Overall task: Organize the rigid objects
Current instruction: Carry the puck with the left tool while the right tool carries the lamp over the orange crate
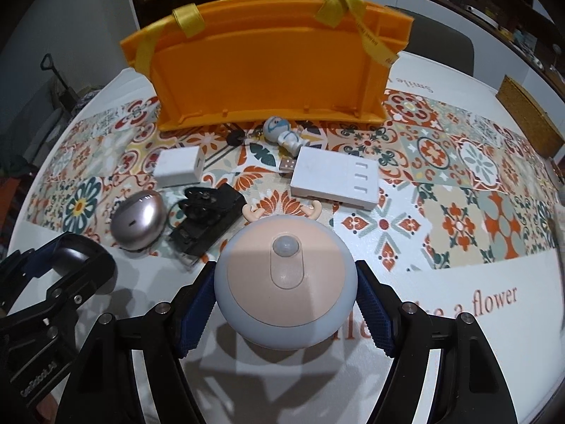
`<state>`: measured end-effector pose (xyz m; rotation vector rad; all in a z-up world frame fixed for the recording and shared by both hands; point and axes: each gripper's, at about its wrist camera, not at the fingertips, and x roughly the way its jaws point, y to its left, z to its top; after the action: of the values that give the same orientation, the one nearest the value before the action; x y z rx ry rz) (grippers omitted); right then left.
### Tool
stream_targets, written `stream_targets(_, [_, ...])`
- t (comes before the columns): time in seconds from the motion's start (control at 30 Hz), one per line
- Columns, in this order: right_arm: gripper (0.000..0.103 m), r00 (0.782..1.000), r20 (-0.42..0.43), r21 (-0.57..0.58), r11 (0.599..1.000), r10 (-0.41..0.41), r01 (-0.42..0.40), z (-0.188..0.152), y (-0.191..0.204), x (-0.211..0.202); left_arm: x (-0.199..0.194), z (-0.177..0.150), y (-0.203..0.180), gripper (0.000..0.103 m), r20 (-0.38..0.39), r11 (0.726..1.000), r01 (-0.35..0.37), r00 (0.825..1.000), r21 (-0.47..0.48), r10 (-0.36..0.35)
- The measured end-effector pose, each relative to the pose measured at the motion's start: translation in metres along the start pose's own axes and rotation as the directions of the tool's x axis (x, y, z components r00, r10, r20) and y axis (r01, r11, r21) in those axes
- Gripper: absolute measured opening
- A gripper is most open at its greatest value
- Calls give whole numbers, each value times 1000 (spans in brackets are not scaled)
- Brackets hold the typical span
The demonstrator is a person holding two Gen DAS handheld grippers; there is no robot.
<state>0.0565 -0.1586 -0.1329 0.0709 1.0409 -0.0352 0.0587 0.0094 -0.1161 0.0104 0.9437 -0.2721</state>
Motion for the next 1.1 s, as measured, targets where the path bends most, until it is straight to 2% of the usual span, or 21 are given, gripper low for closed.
stream_targets(0.57, [75,998,55,-16,999,39,-39,36,-11,-68,-51,37,-14,58,52,998,0,999,-70,3])
stream_targets(1.1, [75,991,115,-31,998,65,-62,80,-24,-90,-68,84,-25,58,124,998,-9,992,-68,17])
